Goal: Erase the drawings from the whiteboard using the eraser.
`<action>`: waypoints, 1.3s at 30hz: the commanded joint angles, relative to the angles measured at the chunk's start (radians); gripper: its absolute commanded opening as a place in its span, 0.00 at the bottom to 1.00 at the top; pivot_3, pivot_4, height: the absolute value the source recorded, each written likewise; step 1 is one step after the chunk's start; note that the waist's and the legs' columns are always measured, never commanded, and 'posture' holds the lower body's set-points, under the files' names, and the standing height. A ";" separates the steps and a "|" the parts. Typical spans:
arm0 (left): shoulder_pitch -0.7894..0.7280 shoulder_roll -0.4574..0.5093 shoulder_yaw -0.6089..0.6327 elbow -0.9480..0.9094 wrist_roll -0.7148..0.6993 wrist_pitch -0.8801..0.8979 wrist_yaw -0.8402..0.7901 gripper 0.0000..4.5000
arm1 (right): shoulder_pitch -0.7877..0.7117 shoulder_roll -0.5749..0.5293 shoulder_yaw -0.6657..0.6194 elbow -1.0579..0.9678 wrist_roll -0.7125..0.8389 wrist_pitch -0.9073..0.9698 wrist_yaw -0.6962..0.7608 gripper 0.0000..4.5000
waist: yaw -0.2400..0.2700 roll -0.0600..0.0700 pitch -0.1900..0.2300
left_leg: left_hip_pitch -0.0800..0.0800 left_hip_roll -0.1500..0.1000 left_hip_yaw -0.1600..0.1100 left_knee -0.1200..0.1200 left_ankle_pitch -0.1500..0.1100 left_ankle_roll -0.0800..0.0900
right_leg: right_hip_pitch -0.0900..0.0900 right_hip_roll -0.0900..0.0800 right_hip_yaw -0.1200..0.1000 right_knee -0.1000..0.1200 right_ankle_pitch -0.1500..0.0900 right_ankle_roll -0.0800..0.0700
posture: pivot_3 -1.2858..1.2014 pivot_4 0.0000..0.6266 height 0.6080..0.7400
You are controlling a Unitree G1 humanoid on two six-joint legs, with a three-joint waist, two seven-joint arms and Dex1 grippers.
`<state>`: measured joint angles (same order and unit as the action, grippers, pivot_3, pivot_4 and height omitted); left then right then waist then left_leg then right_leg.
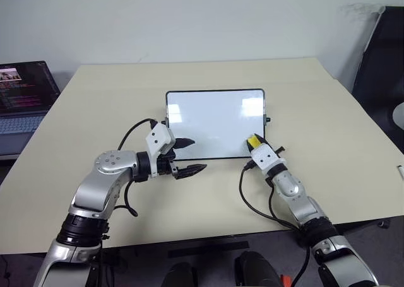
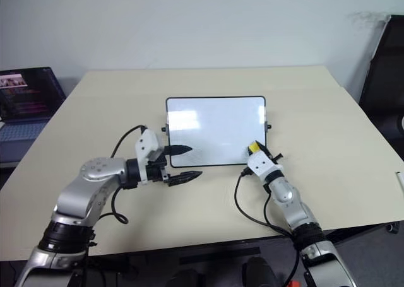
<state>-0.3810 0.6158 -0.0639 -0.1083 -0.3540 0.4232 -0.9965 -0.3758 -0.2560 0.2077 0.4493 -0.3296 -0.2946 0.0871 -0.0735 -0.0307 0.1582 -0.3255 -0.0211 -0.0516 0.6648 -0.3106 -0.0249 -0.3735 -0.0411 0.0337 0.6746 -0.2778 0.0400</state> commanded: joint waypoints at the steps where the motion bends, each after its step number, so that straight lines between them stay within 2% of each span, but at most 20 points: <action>1: -0.011 -0.001 0.006 -0.005 -0.003 -0.028 -0.010 1.00 | 0.063 -0.007 0.000 -0.031 0.015 0.191 0.082 0.25 | 0.000 0.000 0.000 | 0.000 0.000 0.000 0.000 0.000 0.000 | 0.000 0.000 0.000 0.000 0.000 0.000 | 0.52 0.24 1.00; 9: 0.006 0.007 0.011 -0.009 -0.007 -0.027 -0.007 1.00 | 0.105 0.006 -0.018 -0.363 0.071 0.410 0.187 0.25 | 0.006 0.000 0.000 | -0.004 0.001 -0.001 -0.001 0.000 0.000 | -0.004 -0.002 0.000 -0.002 0.000 0.000 | 0.52 0.24 1.00; 12: 0.013 0.010 0.013 -0.014 -0.009 -0.027 -0.007 1.00 | 0.084 0.026 -0.042 -0.474 0.099 0.434 0.180 0.25 | 0.011 0.001 0.005 | -0.007 0.001 0.000 -0.002 0.000 0.000 | -0.008 -0.002 0.000 -0.003 0.000 0.000 | 0.52 0.24 1.00; 14: 0.019 0.011 0.014 -0.017 -0.010 -0.028 -0.008 1.00 | 0.060 0.036 -0.056 -0.507 0.102 0.445 0.163 0.25 | 0.015 0.002 0.006 | -0.015 0.000 0.000 -0.002 0.000 0.000 | -0.016 -0.002 0.000 -0.002 0.000 0.000 | 0.52 0.24 1.00; 18: 0.027 0.011 0.014 -0.017 -0.011 -0.031 -0.010 1.00 | 0.001 0.051 -0.075 -0.499 0.094 0.437 0.120 0.25 | 0.023 0.002 0.006 | -0.035 -0.001 -0.001 -0.001 0.001 -0.001 | -0.037 -0.005 -0.001 0.002 0.001 -0.001 | 0.52 0.24 1.00; 21: 0.028 0.010 0.013 -0.017 -0.011 -0.033 -0.011 1.00 | -0.036 0.049 -0.074 -0.435 0.082 0.432 0.098 0.25 | 0.026 0.002 0.006 | -0.042 -0.001 -0.001 -0.002 0.002 -0.005 | -0.043 -0.006 -0.002 -0.002 0.000 0.000 | 0.52 0.24 1.00; 25: 0.029 0.008 0.010 -0.019 -0.010 -0.034 -0.009 1.00 | -0.054 0.021 -0.040 -0.358 0.046 0.420 0.110 0.25 | 0.025 0.002 0.006 | -0.043 -0.001 -0.001 -0.003 0.001 -0.005 | -0.042 -0.006 -0.003 -0.008 0.000 0.000 | 0.52 0.24 1.00; 32: 0.031 0.006 0.010 -0.041 -0.016 -0.019 0.004 1.00 | 0.034 -0.057 0.011 -0.357 0.010 0.444 0.181 0.25 | 0.026 0.002 0.006 | -0.037 -0.001 -0.004 -0.002 -0.002 0.000 | -0.032 -0.007 -0.007 -0.010 0.001 0.001 | 0.52 0.24 1.00; 39: 0.023 0.003 0.007 -0.044 -0.018 -0.010 0.006 1.00 | 0.059 -0.088 -0.022 -0.382 0.022 0.498 0.184 0.25 | 0.027 0.002 0.006 | -0.037 -0.001 -0.006 0.000 -0.001 0.000 | -0.030 -0.008 -0.014 -0.009 0.002 0.001 | 0.52 0.24 1.00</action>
<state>-0.3485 0.6195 -0.0718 -0.1146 -0.3546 0.4131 -0.9926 -0.3340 -0.3295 0.2161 0.0234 -0.2999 0.1411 0.2745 -0.0465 -0.0285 0.1639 -0.3626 -0.0226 -0.0575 0.6646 -0.3116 -0.0243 -0.4034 -0.0493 0.0191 0.6659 -0.2753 0.0409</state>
